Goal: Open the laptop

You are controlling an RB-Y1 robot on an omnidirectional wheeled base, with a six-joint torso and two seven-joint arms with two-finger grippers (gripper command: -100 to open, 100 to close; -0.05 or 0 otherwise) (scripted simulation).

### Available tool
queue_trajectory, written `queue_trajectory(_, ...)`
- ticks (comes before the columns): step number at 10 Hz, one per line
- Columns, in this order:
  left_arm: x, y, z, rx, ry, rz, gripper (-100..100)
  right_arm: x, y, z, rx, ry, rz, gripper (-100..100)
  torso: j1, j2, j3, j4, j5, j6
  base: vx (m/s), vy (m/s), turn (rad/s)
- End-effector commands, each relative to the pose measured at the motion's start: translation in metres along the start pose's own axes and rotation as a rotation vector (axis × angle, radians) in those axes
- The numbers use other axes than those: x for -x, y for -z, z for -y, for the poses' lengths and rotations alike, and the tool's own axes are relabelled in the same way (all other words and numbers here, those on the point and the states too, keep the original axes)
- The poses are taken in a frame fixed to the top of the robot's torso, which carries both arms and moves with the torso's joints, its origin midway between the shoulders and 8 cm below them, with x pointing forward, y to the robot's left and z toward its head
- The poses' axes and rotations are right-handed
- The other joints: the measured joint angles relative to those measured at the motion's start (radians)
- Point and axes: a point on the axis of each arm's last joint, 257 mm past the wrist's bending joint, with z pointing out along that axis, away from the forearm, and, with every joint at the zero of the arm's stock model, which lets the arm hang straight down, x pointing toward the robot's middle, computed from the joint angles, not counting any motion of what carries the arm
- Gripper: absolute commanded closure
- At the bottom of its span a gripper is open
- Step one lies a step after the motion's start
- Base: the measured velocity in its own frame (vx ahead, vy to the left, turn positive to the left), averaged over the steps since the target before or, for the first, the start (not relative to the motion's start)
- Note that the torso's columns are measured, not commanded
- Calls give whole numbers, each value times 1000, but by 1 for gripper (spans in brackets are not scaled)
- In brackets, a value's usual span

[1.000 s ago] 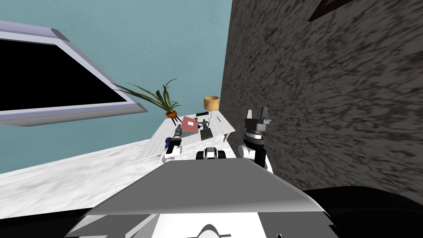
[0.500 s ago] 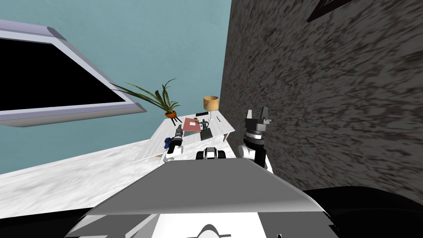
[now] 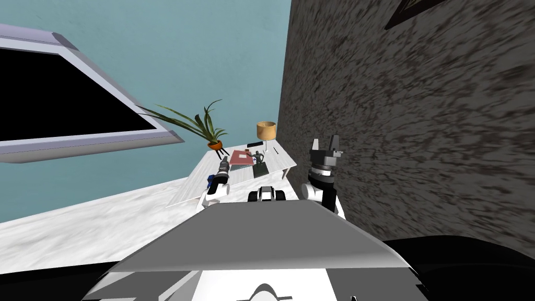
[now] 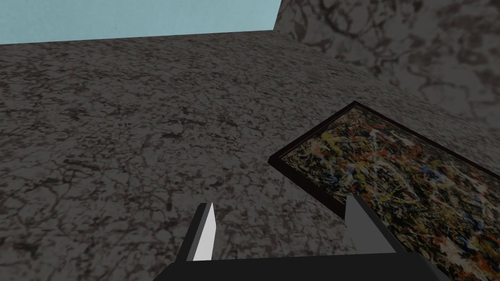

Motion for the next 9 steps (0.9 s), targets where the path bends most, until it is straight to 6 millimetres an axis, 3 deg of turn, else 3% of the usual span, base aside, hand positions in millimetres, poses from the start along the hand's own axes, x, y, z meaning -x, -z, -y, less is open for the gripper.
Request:
queue_trajectory(1, 6, 3, 14, 0, 1, 6, -100, 0, 0, 0, 0, 0, 0, 0, 0, 0, 0, 0, 0, 0, 3, 4, -27)
queue_trajectory(4, 9, 5, 20, 2, 1, 9, -100, 0, 0, 0, 0, 0, 0, 0, 0, 0, 0, 0, 0, 0, 2, 2, -18)
queue_trajectory(5, 9, 5, 20, 5, 1, 9, 0, 0, 0, 0, 0, 0, 0, 0, 0, 0, 0, 0, 0, 0, 0, 0, 0)
queue_trajectory(9, 9, 5, 21, 2, 1, 9, 0, 0, 0, 0, 0, 0, 0, 0, 1, -1, 0, -2, 2, 0, 0, 0, 0)
